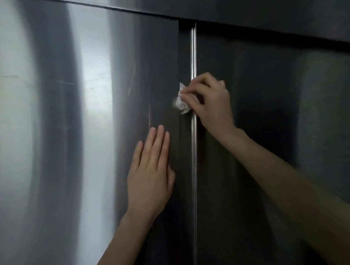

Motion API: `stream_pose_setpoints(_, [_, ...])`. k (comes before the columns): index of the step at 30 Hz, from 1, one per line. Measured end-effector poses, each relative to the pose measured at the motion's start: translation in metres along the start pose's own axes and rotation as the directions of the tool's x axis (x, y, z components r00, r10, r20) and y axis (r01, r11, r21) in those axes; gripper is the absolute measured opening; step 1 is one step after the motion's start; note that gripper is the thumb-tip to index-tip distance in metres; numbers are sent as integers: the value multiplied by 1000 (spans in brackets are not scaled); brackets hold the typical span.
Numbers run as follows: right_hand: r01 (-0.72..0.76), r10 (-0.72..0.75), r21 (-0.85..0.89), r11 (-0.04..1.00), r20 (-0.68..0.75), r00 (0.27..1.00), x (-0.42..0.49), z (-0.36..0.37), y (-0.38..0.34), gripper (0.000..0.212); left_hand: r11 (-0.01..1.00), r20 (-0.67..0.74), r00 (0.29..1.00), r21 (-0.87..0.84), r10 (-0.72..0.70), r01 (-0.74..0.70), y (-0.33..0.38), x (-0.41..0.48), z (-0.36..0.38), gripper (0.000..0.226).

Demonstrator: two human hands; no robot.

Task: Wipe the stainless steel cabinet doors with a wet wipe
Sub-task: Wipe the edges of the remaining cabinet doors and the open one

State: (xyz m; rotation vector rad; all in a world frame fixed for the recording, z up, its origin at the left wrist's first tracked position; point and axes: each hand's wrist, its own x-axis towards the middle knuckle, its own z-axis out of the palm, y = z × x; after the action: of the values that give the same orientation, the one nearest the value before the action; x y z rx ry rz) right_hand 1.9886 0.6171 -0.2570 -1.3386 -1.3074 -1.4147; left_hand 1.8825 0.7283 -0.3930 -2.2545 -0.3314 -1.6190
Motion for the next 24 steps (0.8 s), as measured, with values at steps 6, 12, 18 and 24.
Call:
stream_pose_setpoints(6, [-140,141,69,988,-5,990,-47,6,-17,10,999,12,999,-44,31,-31,-3,0,-7,66])
stream_pose_setpoints(12, [-33,34,-3,999,31,999,-103,8,-23,12,1000,18,1000,-10,23,-23,-3,-1,-5,63])
stream_pose_setpoints(18, [19,-23,-44,999,-102,994,-33,12,-13,5,983,-13,987,-95,-161,159,26,-14,8,69])
stream_pose_setpoints(24, [63,-63,-117,991,2,998,-127,11,-21,14,983,-23,990,-122,-142,139,22,-30,13,63])
